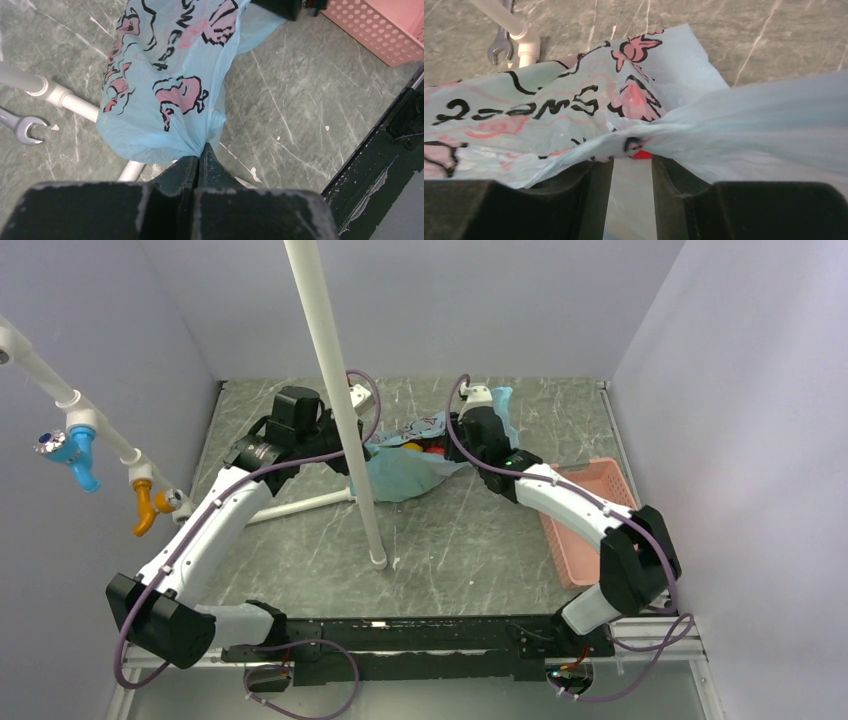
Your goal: Take the fake fruits out of the plastic bag
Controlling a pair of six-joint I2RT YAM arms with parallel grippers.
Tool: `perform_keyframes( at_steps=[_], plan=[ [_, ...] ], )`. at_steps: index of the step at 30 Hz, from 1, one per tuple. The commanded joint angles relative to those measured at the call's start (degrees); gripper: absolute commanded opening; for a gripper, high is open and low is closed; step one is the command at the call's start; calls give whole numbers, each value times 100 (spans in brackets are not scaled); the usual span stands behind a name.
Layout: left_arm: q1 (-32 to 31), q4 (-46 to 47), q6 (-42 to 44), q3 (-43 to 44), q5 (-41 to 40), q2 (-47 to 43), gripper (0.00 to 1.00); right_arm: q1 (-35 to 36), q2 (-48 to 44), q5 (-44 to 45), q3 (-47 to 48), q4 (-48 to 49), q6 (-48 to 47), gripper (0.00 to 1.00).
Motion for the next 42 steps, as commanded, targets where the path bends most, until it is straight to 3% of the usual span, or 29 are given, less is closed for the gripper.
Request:
perform_keyframes(
  at_steps=[1, 5, 8, 12, 13, 16, 18, 21, 24, 28, 29, 30, 32, 37, 40, 42],
  plan=[
    [-66, 355, -6, 13, 258, 53, 0, 224, 367, -88, 194, 561, -155, 39],
    [-96, 252, -175, 117, 4, 399, 0, 589, 219, -36, -348, 692, -414, 47],
    [-97, 117, -254, 211, -226, 598, 0, 599, 19, -502, -1088, 982, -455, 52],
    [-94, 87, -167, 199, -356, 532, 0, 543, -44, -688, -1748, 917, -376, 52],
    [-95, 89, -124, 181, -340, 503, 6, 524, -53, -670, -1806, 864, -291, 52],
    [-89, 111, -75, 141, -234, 481, 36, 509, -268, -808, -1819, 846, -103, 52],
    [-97, 66, -45, 160, -119, 544, 45, 512, -443, -910, -1681, 808, 33, 53],
    [-106, -69, 20, 239, 49, 726, 49, 510, -625, -973, -1504, 851, 206, 55],
    [-131, -206, 89, 303, 147, 848, 46, 503, -516, -903, -1262, 861, 251, 56],
    [-132, -257, 190, 325, 108, 744, 17, 528, -154, -761, -824, 706, 355, 56],
    [-129, -273, 219, 326, 66, 688, 18, 535, -101, -808, -721, 731, 394, 56],
    [-132, -282, 248, 323, 21, 623, 23, 550, -63, -894, -651, 763, 421, 56],
    [-126, -245, 294, 272, -55, 461, 43, 583, 4, -1093, -552, 874, 447, 56],
    [-115, -91, 407, 144, 105, 162, 65, 597, 250, -1671, -410, 951, 484, 58],
    [-115, -70, 386, 148, 165, 98, 72, 593, 103, -1964, -692, 1220, 499, 60],
    [-96, 26, 300, 117, 132, 23, 85, 598, 21, -2287, -847, 1354, 466, 61]
  ],
)
